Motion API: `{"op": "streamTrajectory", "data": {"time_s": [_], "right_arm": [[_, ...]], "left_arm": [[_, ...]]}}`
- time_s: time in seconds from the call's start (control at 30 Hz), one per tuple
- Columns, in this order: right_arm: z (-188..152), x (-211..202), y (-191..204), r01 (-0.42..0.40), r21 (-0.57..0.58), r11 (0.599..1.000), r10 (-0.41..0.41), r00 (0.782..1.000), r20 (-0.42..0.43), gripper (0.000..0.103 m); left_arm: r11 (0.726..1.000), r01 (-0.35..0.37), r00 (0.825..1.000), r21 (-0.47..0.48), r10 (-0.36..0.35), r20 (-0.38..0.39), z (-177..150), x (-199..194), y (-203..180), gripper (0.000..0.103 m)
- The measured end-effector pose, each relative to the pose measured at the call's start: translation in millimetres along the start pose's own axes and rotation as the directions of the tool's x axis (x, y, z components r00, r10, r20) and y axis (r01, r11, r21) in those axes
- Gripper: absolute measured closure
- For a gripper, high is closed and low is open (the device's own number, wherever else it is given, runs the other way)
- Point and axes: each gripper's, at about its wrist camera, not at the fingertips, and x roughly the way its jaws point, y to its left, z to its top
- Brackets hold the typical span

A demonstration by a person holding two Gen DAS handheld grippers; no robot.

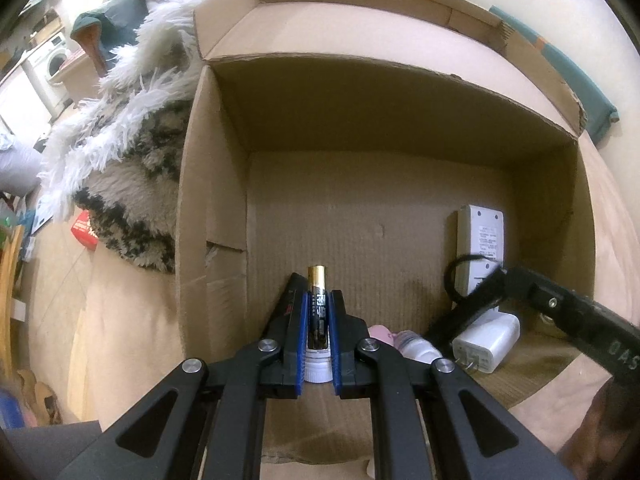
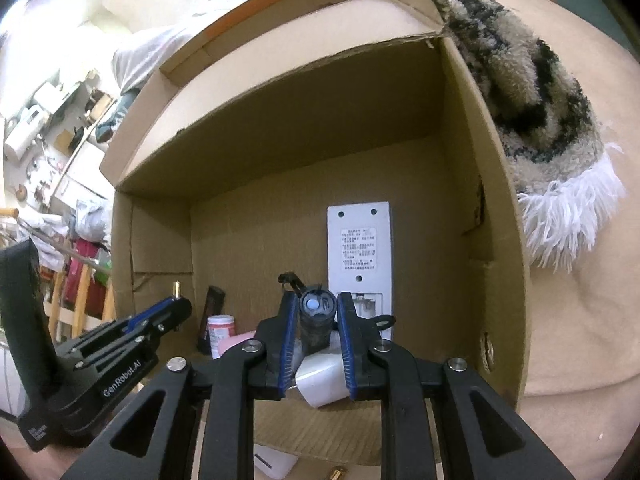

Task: Organize rigid objects
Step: 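Lower both items into the box and open both tools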

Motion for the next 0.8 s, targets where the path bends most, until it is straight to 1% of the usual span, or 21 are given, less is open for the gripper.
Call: {"op": "streamTrajectory", "data": {"time_s": [0.1, 0.17, 0.2, 0.23, 0.3, 0.33, 0.37, 0.4, 0.43, 0.5, 0.6, 0.8], "right_arm": [[1.7, -5.2, 1.2, -0.02, -0.004, 1.0, 0.02, 0.999, 0.028, 0.068], [2.9, -11.3, 3.3, -0.036, -0.009, 0.999, 0.036, 0.998, 0.06, 0.046], [3.1, -15.0, 4.0, -0.041, -0.007, 0.999, 0.041, 0.996, 0.081, 0.031], [3.7, -18.3, 4.3, -0.048, -0.005, 0.999, 0.048, 0.994, 0.1, 0.027], [5.7, -21.3, 4.3, -0.06, -0.005, 0.998, 0.06, 0.992, 0.108, 0.027], [6.2, -21.7, 4.1, -0.067, 0.0, 0.998, 0.066, 0.992, 0.109, 0.027], [6.3, -21.7, 3.8, -0.066, 0.005, 0.998, 0.065, 0.992, 0.108, 0.026], [6.5, -21.2, 3.2, -0.062, 0.007, 0.998, 0.061, 0.992, 0.106, 0.024], [6.2, -20.6, 2.8, -0.06, 0.01, 0.998, 0.059, 0.993, 0.103, 0.023], [6.6, -20.3, 1.9, -0.061, 0.017, 0.998, 0.059, 0.993, 0.104, 0.023], [5.9, -24.4, -1.6, -0.055, 0.013, 0.998, 0.053, 0.992, 0.112, 0.023], [5.2, -23.3, 1.1, -0.025, -0.008, 1.0, 0.025, 0.996, 0.09, 0.023]], "left_arm": [[1.0, 0.006, 1.0, -0.003, -0.006, -0.003, 0.1, -2.2, 0.2, 0.094], [1.0, 0.004, 1.0, 0.001, -0.004, 0.001, 0.3, -4.0, -0.2, 0.094], [1.0, 0.0, 1.0, 0.006, 0.0, 0.005, 0.3, -4.9, -1.1, 0.094], [1.0, -0.004, 1.0, 0.008, 0.004, 0.009, 0.3, -5.9, -1.8, 0.092], [1.0, -0.006, 1.0, 0.011, 0.005, 0.012, 0.1, -7.9, -3.3, 0.082], [1.0, 0.0, 1.0, 0.009, 0.0, 0.011, 0.1, -8.5, -3.3, 0.069], [1.0, 0.002, 1.0, 0.002, -0.002, 0.011, 0.3, -9.2, -3.0, 0.05], [1.0, -0.003, 1.0, -0.005, 0.003, 0.015, 0.7, -10.6, -2.4, 0.041], [1.0, -0.008, 1.0, -0.013, 0.008, 0.025, 1.1, -12.5, -1.7, 0.036], [1.0, 0.002, 0.999, -0.022, -0.001, 0.041, 1.8, -16.1, -0.8, 0.036], [1.0, -0.002, 0.999, -0.021, 0.003, 0.036, 2.7, -17.2, -1.1, 0.036], [1.0, -0.017, 1.0, -0.01, 0.017, 0.023, 8.2, -20.1, -6.0, 0.036]]}}
